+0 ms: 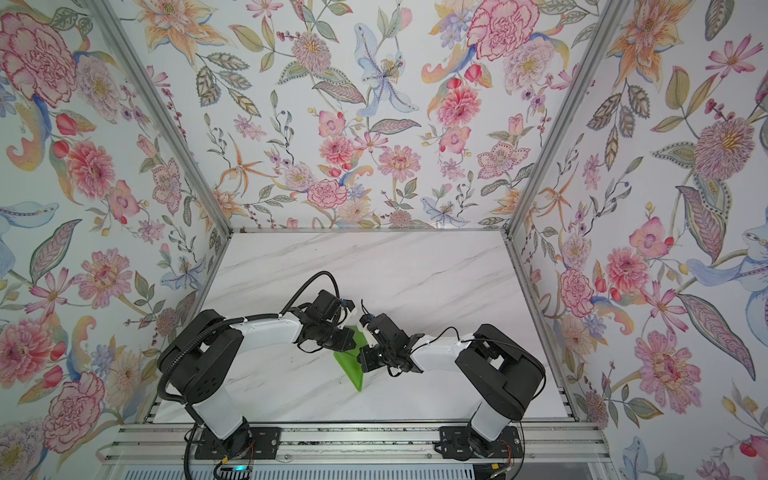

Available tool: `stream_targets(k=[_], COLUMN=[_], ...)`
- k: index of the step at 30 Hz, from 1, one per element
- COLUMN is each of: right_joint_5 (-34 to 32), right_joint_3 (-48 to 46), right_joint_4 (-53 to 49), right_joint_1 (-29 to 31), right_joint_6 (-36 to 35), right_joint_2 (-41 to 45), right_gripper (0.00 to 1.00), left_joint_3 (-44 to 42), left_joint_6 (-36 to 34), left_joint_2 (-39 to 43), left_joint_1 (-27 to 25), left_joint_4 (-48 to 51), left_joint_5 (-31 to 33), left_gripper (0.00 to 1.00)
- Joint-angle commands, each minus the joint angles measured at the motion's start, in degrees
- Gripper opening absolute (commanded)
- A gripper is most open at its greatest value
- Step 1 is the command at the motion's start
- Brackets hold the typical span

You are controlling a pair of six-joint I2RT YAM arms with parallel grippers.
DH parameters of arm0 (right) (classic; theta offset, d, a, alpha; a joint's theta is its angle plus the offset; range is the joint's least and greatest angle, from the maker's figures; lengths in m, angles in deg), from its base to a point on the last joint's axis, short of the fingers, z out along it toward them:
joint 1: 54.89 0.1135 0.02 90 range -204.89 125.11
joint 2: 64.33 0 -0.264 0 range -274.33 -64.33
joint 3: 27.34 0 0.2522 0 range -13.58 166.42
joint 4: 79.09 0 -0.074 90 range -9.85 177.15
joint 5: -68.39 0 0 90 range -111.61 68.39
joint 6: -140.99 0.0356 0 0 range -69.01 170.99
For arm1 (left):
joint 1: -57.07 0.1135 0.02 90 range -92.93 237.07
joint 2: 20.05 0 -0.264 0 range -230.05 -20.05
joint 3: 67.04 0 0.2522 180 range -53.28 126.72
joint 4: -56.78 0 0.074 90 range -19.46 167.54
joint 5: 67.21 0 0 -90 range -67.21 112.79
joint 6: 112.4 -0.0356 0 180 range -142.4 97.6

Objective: Fold a paper plane with a square sheet of paper (fold left side to right side)

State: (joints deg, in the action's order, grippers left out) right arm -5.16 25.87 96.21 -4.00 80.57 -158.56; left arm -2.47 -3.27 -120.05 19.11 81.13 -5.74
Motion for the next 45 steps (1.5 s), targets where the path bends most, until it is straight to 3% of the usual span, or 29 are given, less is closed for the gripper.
stream_targets(k=[1,30,37,45], right_joint_5=[-0.6,-2.1,-2.9,-3.1], right_joint_3=[1.4,-1.1,-2.8,-4.6], right_joint_4=[-1.9,-0.7,0.6,4.8], right_joint_1=[-0.3,-0.6,-0.7,-0.7], right_joint_6=[-1.9,-0.9,1.4,4.2], right_joint_2=[0.1,-3.0,-2.5,-2.3], right_gripper=[0.0,0.0,0.0,0.0], left_joint_3=[-1.8,-1.7,2.2,0.3], left_joint_6=[-1.2,-2.2,-2.8,2.1], left_joint_2=[-1.3,2.0,9.4,16.9], left_joint_1=[-0.5,-0.3,0.0,-3.4], left_joint_4=[1.7,3.2,9.6,11.3], left_joint_5=[0.0,2.0,7.8,7.5], left_gripper=[0.04,0.04,0.06,0.11])
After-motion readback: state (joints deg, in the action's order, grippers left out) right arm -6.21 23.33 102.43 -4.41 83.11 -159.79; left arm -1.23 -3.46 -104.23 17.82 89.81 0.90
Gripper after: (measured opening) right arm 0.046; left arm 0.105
